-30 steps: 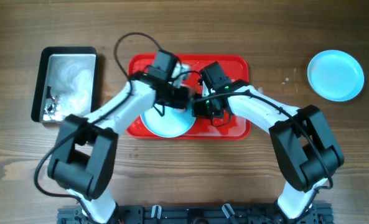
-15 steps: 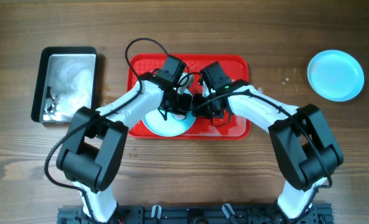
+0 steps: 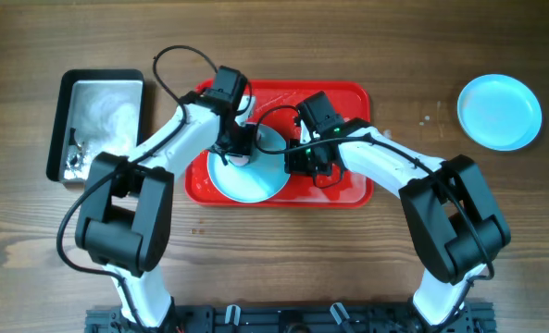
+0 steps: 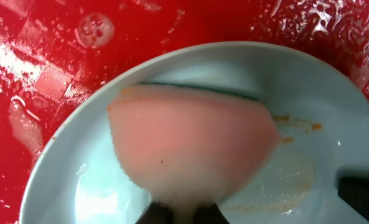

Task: Clean dirty plates on tray and stack at the side
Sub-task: 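Scrub the tilted plate with the sponge in the left gripper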

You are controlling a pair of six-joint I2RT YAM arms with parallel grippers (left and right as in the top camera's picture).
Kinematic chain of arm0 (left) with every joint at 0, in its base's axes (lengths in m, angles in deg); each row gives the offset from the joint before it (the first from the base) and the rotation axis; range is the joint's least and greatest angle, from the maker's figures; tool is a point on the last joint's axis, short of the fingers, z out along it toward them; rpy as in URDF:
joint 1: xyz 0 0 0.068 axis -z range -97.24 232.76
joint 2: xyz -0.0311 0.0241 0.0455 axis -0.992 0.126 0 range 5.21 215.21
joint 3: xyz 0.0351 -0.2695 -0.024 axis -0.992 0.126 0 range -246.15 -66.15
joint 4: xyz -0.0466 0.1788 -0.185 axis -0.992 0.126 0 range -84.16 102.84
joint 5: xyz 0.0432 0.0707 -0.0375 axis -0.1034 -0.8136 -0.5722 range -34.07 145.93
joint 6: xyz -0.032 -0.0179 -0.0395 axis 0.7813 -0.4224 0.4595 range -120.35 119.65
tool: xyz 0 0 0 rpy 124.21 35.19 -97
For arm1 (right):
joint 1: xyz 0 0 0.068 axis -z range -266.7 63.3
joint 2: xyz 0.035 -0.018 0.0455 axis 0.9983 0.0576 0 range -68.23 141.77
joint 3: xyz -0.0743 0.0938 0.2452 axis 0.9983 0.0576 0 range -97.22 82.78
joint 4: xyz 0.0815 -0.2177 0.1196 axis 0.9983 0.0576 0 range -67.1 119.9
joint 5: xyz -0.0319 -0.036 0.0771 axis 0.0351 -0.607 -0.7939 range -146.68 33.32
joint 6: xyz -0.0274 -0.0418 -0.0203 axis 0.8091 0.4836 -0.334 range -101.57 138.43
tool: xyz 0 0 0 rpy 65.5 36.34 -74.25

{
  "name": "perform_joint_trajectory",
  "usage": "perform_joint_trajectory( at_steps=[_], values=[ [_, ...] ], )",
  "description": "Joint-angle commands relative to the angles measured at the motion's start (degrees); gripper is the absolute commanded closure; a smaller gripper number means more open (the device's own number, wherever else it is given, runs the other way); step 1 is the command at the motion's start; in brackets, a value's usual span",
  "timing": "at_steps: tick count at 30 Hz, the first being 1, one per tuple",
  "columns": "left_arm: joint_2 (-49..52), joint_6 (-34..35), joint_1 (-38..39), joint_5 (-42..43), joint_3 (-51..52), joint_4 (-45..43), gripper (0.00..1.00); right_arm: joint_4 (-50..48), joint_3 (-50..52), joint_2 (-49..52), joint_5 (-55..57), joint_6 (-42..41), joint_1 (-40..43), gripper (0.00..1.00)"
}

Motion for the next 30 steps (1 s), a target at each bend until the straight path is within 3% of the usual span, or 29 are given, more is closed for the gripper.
perform_joint_trajectory(
  at_steps=[1, 10, 13, 16, 18, 25, 30],
  values=[
    [2.3, -7.8, 4.1, -3.2, -1.0, 1.0, 0.96, 0.5, -0.6, 0.7, -1.4, 1.0, -0.6, 0.96],
    [5.8, -20.5, 9.6, -7.5, -1.0, -5.6, 0.96, 0.5, -0.6, 0.7, -1.4, 1.0, -0.6, 0.96],
    [6.3, -20.3, 10.8, -14.5, -1.0, -7.2, 0.96, 0.7, -0.6, 0.7, -1.4, 1.0, -0.6, 0.96],
    [6.3, -18.7, 9.8, -27.6, -1.0, -6.7, 0.96, 0.7, -0.6, 0.7, -1.4, 1.0, -0.6, 0.96],
    [6.3, -19.9, 9.2, -27.3, -1.0, -6.6, 0.96, 0.7, -0.6, 0.7, -1.4, 1.0, -0.6, 0.96],
    [6.3, -39.7, 14.0, -16.1, -1.0, -10.6, 0.96, 0.6, -0.6, 0.7, -1.4, 1.0, -0.6, 0.96],
    [6.3, -42.4, 18.4, -15.6, -1.0, -10.3, 0.96, 0.5, -0.6, 0.7, -1.4, 1.0, -0.6, 0.96]
  ],
)
